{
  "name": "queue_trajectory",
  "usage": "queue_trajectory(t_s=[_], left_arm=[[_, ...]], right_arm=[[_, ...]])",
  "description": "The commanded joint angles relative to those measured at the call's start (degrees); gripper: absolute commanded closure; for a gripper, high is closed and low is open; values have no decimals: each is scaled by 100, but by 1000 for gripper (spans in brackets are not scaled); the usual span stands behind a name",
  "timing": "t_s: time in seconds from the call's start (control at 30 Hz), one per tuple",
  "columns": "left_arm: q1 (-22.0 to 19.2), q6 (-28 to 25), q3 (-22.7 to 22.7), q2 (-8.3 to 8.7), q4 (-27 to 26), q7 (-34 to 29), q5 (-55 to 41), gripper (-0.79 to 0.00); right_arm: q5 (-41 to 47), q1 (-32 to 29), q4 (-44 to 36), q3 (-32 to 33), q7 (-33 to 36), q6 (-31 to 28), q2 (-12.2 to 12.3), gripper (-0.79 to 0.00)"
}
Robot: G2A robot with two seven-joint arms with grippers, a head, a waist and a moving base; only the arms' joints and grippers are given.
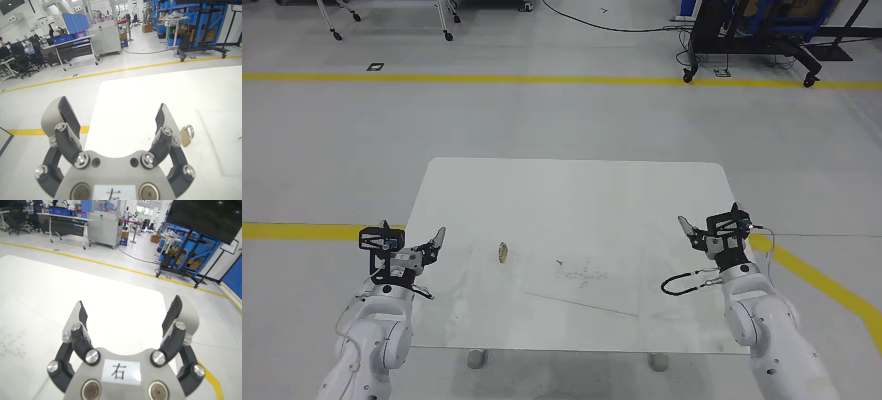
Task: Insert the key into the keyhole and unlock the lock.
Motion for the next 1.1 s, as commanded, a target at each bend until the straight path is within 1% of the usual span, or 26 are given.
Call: queue_trajectory(t_s=[0.0,0.13,0.23,0.6,0.63,0.67,0.8,0.87,0.93,1.07], left_arm=[[0,0,0,0,0,0,0,-785],[0,0,0,0,0,0,0,-785],[0,0,0,0,0,0,0,-785],[0,0,0,0,0,0,0,-785],[0,0,0,0,0,0,0,-785],[0,0,0,0,0,0,0,-785],[0,0,0,0,0,0,0,-785],[0,0,0,0,0,0,0,-785],[0,0,0,0,0,0,0,-785],[0,0,0,0,0,0,0,-785]], right_arm=[[-84,328,196,-342,157,-357,-17,-785],[-236,867,619,-1016,359,-697,-87,-785],[-390,1117,847,-1481,475,-823,-146,-785],[-390,1117,847,-1481,475,-823,-146,-785],[-335,1097,878,-1538,447,-916,-152,-785],[-288,1137,953,-1657,397,-1146,-162,-785],[-241,1613,1527,-2183,235,-1815,-240,-785],[-161,1876,1851,-2465,-28,-2091,-301,-785],[72,2105,2228,-2650,-455,-2502,-352,-785],[1,2588,2828,-3061,-717,-3148,-441,-785]])
